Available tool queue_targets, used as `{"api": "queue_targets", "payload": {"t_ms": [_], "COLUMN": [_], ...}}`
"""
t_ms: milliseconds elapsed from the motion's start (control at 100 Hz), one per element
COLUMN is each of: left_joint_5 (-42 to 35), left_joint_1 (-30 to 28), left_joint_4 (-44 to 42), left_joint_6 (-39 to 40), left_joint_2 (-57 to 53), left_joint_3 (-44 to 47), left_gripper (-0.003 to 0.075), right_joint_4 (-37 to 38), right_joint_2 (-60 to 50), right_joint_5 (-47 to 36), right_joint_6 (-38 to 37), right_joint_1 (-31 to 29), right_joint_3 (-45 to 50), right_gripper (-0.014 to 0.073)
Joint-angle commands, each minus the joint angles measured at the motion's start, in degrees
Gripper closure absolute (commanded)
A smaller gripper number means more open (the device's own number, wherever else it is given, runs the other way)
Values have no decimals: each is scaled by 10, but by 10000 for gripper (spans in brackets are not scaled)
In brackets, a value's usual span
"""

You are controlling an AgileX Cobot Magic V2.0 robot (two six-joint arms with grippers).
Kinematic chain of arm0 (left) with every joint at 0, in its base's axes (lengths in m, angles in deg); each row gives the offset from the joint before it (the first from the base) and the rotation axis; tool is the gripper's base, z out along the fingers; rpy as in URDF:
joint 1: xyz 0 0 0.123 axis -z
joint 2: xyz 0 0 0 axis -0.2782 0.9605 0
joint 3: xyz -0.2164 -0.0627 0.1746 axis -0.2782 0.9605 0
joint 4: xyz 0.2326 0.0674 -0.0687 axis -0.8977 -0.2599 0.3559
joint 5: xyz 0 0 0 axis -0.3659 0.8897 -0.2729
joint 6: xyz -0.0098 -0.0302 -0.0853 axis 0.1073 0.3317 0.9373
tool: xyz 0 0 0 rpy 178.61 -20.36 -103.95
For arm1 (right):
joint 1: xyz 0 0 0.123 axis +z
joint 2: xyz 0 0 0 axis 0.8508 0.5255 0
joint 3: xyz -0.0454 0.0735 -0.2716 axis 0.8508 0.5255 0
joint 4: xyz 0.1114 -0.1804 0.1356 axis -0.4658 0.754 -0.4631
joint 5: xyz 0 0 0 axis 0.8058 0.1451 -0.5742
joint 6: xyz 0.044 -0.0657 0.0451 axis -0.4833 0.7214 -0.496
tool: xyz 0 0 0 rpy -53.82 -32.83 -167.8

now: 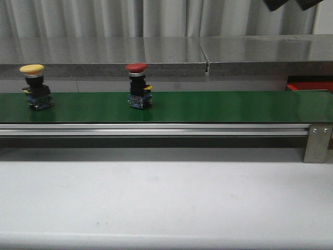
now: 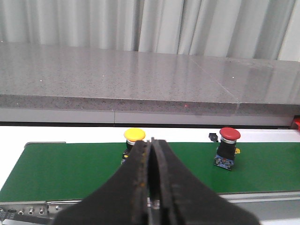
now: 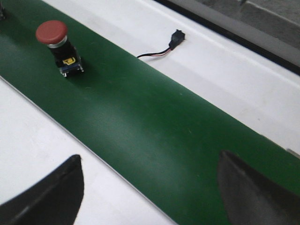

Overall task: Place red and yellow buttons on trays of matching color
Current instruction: 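Move the right gripper down over the red button on the belt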

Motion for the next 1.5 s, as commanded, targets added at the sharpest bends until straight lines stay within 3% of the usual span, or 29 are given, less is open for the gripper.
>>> {"api": "queue_targets", "payload": {"t_ms": [0,450,1490], "left_joint_5": [-45,-45,-45], "left_joint_1": [4,4,4], "left_joint_4": [8,8,8], "left_joint_6": [2,2,2], "left_joint_2": [4,4,4], "left_joint_3": [-15,-15,-15], "left_gripper": [741,741,741], "right_joint_4": [13,16,73], "right_joint_2": [28,184,206], "right_joint_5": [-14,5,-22], "right_joint_6": [8,7,7], "right_joint_1": [33,131,132], "right_joint_3": [-55,-206,-210], "right_gripper": [11,11,11]}}
